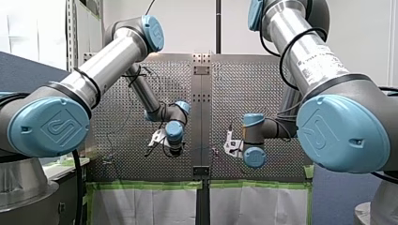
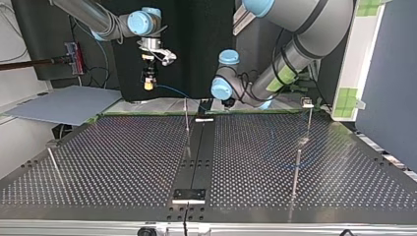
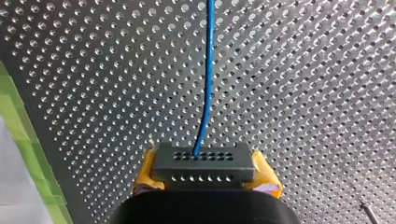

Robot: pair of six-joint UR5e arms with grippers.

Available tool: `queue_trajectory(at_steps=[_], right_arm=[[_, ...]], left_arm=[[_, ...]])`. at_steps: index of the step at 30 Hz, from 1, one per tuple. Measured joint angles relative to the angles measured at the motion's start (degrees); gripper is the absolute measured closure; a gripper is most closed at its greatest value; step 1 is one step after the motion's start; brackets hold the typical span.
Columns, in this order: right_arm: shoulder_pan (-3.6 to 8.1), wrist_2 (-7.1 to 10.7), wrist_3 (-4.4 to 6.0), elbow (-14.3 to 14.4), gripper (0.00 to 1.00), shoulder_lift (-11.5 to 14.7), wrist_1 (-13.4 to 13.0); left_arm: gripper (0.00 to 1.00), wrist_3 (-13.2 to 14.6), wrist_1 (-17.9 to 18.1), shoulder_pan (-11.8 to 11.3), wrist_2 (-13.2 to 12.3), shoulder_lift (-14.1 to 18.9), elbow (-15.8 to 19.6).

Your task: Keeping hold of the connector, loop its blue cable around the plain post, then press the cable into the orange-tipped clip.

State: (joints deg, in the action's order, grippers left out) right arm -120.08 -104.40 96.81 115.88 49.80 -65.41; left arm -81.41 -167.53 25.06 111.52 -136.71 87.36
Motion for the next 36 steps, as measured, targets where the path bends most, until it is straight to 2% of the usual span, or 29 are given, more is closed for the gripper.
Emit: queue_trajectory(at_steps=[11,17,22,36], right_arm=[[1.76,5.93,-0.38,-0.11,1.00,0.01,0.69],[3.26,9.36,0.09,-0.22,1.00,0.02,1.47],[4.79,11.36,0.52,-0.24,1.00,0.01,1.60],[8.66,13.58,1.31,-0.93,1.00,0.00,2.86]], left_arm=[[0.00,-6.40,1.31,1.21,-6.40,0.01,0.40],[0.00,-9.49,2.17,1.95,-9.33,0.03,0.42],[0.00,-11.89,3.82,2.14,-9.96,0.07,0.42],[0.00,-19.47,5.80,1.67,-9.27,0.09,1.54]])
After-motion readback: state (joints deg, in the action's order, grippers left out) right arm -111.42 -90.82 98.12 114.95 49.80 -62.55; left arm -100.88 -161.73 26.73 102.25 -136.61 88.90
